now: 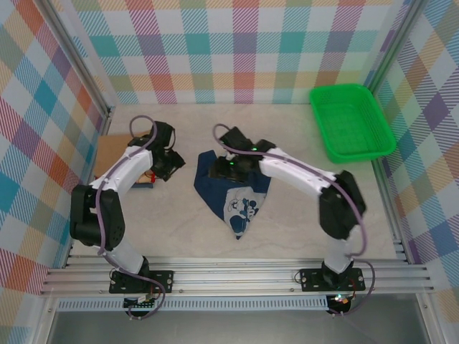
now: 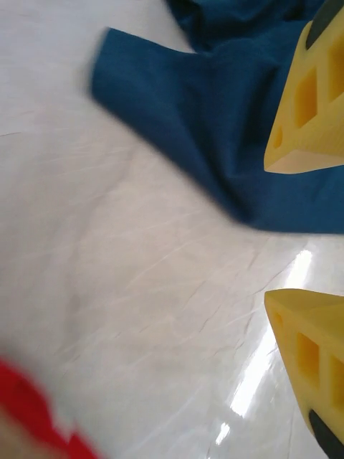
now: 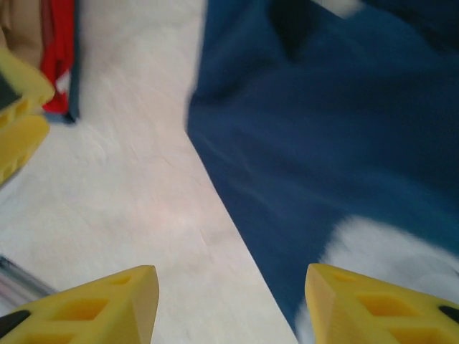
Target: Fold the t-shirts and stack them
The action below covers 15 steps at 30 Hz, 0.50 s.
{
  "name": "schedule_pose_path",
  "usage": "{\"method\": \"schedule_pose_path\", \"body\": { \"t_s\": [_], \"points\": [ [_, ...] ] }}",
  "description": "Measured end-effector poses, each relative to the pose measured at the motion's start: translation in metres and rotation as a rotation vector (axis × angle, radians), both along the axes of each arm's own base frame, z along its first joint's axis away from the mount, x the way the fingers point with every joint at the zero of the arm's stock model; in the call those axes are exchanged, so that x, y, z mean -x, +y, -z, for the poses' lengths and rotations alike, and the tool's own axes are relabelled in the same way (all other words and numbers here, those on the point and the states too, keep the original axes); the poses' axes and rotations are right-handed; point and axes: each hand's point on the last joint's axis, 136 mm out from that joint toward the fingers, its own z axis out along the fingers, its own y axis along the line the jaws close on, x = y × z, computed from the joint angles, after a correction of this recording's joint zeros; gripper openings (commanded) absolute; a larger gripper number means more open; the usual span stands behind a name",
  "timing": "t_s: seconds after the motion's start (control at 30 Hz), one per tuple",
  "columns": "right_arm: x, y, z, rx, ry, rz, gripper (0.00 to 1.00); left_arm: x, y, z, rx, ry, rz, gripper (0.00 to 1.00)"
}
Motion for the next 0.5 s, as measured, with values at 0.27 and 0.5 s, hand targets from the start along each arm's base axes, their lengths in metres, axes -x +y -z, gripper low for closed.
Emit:
{"method": "schedule_pose_path", "body": {
  "t_s": [0.27,0.5],
  "points": [
    [-0.064,0.022,0.066,0.106,-0.047,0.101,0.51,0.005,0.015,-0.04,0.024,-0.118,-0.084,0.47],
    [-0.112,0.029,0.08,0.114,-0.076,0.096,0.45,0.026,0.015,-0.032,0.038,-0.082,-0.073,0.47]
  ]
}}
